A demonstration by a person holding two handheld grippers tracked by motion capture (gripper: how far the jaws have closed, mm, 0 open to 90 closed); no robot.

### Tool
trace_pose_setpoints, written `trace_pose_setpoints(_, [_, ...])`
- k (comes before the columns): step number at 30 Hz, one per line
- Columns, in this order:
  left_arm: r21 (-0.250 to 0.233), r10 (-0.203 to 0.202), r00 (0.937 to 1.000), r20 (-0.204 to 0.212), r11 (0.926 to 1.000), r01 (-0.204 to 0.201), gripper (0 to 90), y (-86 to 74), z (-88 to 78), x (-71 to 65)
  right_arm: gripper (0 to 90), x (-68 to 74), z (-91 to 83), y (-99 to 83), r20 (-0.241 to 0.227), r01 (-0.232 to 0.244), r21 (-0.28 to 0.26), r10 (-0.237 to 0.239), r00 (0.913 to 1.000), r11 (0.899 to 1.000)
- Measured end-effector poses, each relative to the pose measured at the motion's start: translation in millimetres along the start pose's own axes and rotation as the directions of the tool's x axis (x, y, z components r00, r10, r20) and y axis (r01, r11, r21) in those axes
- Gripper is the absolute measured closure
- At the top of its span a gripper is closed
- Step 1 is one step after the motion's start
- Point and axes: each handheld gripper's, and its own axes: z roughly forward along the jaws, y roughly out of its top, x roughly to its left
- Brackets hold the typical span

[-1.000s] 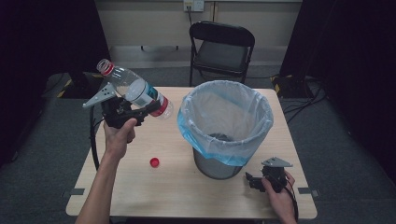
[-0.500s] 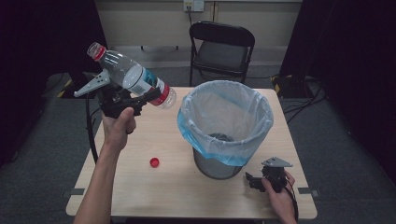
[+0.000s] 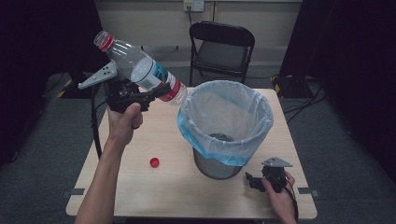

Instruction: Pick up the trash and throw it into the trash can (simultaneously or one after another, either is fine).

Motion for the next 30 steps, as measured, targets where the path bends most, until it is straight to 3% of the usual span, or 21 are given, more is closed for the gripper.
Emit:
trace_pose_setpoints(16, [0.033,-0.002,0.9965,0.083,0.9994,-0.001,30.5,3.7,39.1,-18.7,10.0,-0.1,0.0,0.0,0.0,0.001,0.0,-0.001,1.0,1.0])
trace_pose_setpoints(21, [0.065,0.003,0.9934,0.115,0.9978,-0.011,30.4,-0.9,51.0,-25.2,10.0,0.0,0.0,0.0,0.0,0.0,0.0,0.0,1.0,1.0])
trace_pose_setpoints(23, [0.078,-0.021,0.9884,0.151,0.9969,0.009,30.1,-2.5,57.5,-25.8,10.0,-0.1,0.0,0.0,0.0,0.001,0.0,-0.001,1.0,1.0])
trace_pose_setpoints(25, [0.103,0.0,0.9915,0.13,0.9946,-0.013,29.9,-4.1,62.2,-30.1,9.9,-0.2,0.2,0.2,-0.002,0.001,0.0,-0.001,1.0,1.0])
trace_pose_setpoints(28, [0.116,-0.02,0.9883,0.151,0.9933,0.002,29.6,-8.4,69.4,-30.3,9.9,-0.1,0.2,0.1,-0.001,0.001,0.0,-0.001,1.0,1.0])
trace_pose_setpoints(30, [0.136,-0.01,0.9888,0.149,0.9906,-0.01,29.3,-13.3,76.0,-32.9,9.9,-0.2,0.2,0.2,-0.002,0.001,0.0,-0.001,1.0,1.0])
